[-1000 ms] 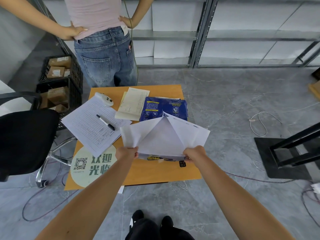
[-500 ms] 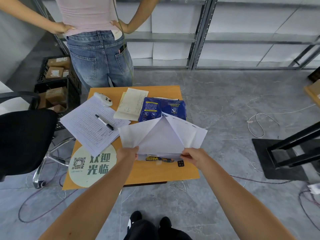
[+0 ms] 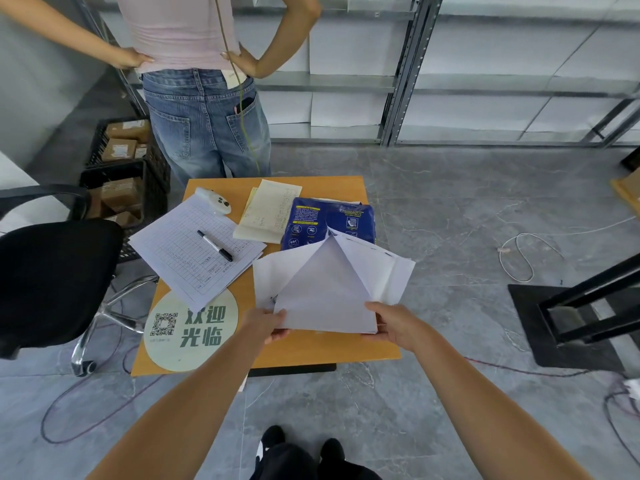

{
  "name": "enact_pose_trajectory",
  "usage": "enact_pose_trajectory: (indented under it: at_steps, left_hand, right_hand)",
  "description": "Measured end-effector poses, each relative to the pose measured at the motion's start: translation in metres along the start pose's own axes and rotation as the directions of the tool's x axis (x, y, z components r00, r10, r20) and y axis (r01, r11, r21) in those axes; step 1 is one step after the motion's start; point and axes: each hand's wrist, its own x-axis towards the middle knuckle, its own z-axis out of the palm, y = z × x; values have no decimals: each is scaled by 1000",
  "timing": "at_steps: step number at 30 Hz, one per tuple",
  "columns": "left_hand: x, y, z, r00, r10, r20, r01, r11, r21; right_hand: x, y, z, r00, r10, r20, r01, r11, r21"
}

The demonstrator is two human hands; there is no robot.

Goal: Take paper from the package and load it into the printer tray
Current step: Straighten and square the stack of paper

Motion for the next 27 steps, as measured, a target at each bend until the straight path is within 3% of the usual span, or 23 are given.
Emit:
enact_pose_trajectory:
  at_steps: [4, 9, 13, 16, 18, 21, 27]
  left_hand:
    - [-9, -5, -17, 976, 97, 197, -104, 994, 26]
    - [1, 6, -39, 948, 115, 298, -111, 993, -29]
    - [23, 15, -27, 943, 115, 312, -123, 992, 5]
    - [28, 12, -12, 950, 146, 276, -190, 972, 136]
    - [22, 9, -5, 954, 166, 251, -221, 952, 213]
    - [14, 6, -1, 959, 160, 234, -214, 950, 227]
    - [-15, 6, -7, 954, 196, 228, -260, 917, 301]
  right_hand:
    - [7, 11, 16, 995, -68, -71, 66, 998, -22]
    - [-13, 11, 0, 956, 149, 253, -87, 967, -239]
    - [-16, 10, -12, 918, 205, 340, -95, 944, -315]
    - [-2, 15, -3, 970, 60, 236, -48, 997, -53]
    - [14, 18, 7, 997, -52, 60, 44, 992, 120]
    - [33, 22, 17, 979, -106, -173, 111, 994, 20]
    - [20, 34, 23, 959, -172, -225, 159, 985, -74]
